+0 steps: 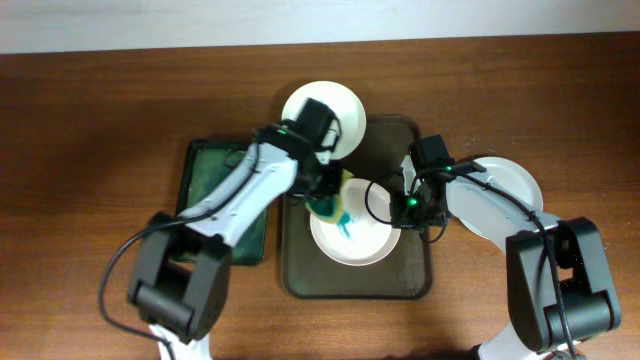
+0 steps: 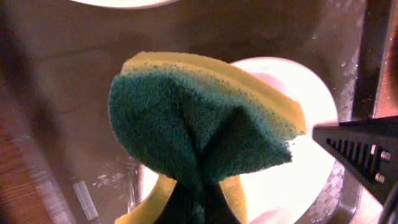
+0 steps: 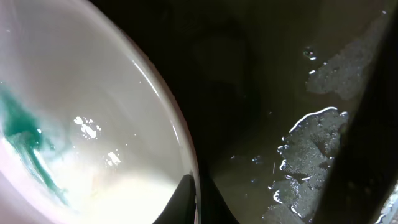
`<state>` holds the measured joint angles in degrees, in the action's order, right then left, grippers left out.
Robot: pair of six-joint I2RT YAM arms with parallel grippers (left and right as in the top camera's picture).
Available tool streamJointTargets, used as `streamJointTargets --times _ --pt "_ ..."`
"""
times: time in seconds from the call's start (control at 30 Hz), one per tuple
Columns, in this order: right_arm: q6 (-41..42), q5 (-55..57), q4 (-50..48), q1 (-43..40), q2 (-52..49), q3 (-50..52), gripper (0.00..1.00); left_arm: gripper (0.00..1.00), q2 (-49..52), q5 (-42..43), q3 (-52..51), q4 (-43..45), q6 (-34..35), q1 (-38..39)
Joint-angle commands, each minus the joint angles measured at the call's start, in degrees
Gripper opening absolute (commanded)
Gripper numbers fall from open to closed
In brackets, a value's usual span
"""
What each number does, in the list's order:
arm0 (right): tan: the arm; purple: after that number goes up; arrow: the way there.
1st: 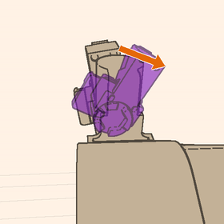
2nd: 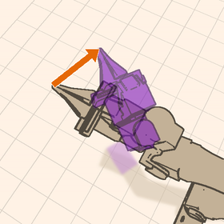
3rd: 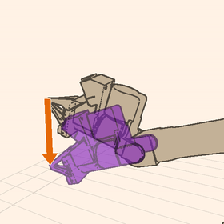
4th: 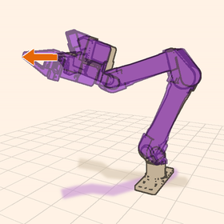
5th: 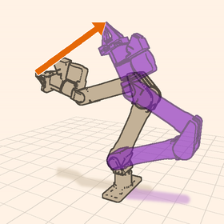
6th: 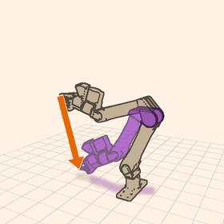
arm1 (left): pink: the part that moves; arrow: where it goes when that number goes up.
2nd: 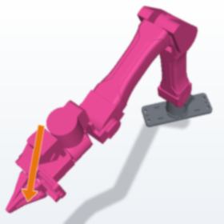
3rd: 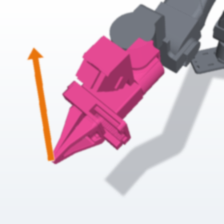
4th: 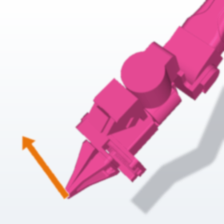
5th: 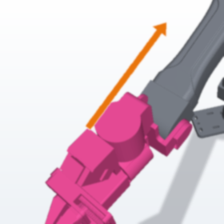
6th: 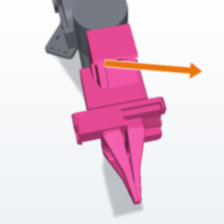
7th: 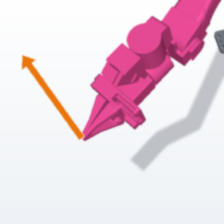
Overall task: Clean dirty plates on tray and stack at the side
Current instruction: 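Scrub the bottom plate with the sponge in the left gripper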
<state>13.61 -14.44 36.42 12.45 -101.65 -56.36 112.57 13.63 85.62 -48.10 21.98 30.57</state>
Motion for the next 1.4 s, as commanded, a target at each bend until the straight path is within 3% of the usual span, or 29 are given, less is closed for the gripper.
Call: streamJointTargets --times 0.0,0.07,0.17,0.23,0.3,0.33,0.43,0.5,0.53,0.63,0.73,0.87,1.0,1.07,1.2,1.37 --pt "1.9 6.1 -0.9 0.3 -1.2 0.3 0.04 0.0 6.1 4.1 0.7 1.6 8.6 4.0" --pt "1.9 6.1 -0.9 0.3 -1.2 0.3 0.04 0.0 9.9 11.1 0.7 4.1 8.8 5.5" --pt "2.0 6.1 -0.9 0.3 -1.2 0.3 0.04 0.0 15.9 12.0 0.7 9.7 8.2 7.2" --pt "2.0 6.1 -0.7 0.3 -1.2 0.3 0.04 0.0 17.6 20.0 0.7 11.9 5.8 6.3" --pt "2.0 6.1 -0.7 0.3 -1.2 0.3 0.04 0.0 17.5 19.9 2.6 8.7 2.6 5.5" --pt "3.1 6.1 -0.7 0.3 -1.2 0.3 0.04 0.0 17.5 13.7 4.8 3.3 1.9 4.9" --pt "5.0 6.1 -0.7 0.3 -1.2 0.3 0.04 0.0 17.5 -17.2 11.9 -11.6 1.9 3.5" --pt "6.5 6.1 -0.7 0.2 -1.2 0.3 0.04 0.0 17.5 -27.6 12.3 -13.1 1.9 3.0" --pt "6.4 6.1 -0.7 0.2 -1.2 0.3 0.04 0.0 17.5 -27.7 12.3 -12.8 1.9 2.9" --pt "6.4 6.1 -0.7 0.2 -1.2 0.3 0.04 0.0 17.5 -16.1 12.3 -11.2 1.9 3.1" --pt "6.4 6.1 -0.9 0.2 -1.2 0.3 0.04 0.0 18.0 11.4 11.9 -4.5 1.9 5.2" --pt "6.4 6.1 -0.9 0.2 -1.2 0.3 0.04 0.0 18.0 16.7 11.9 -2.4 1.9 9.6" --pt "6.4 6.1 -0.9 0.2 -1.2 0.3 0.04 0.0 18.0 17.0 11.9 -3.6 1.5 10.6" --pt "6.4 6.1 -0.9 0.2 -1.2 0.3 0.04 0.0 18.0 14.0 11.9 -7.6 1.5 10.6" --pt "6.4 6.1 -0.9 0.2 -1.2 0.3 0.04 0.0 17.9 -2.8 11.9 -17.7 1.5 9.0" --pt "6.4 6.1 -0.9 0.2 -1.2 0.3 0.04 0.0 17.9 -23.1 13.9 -17.6 5.8 3.5"
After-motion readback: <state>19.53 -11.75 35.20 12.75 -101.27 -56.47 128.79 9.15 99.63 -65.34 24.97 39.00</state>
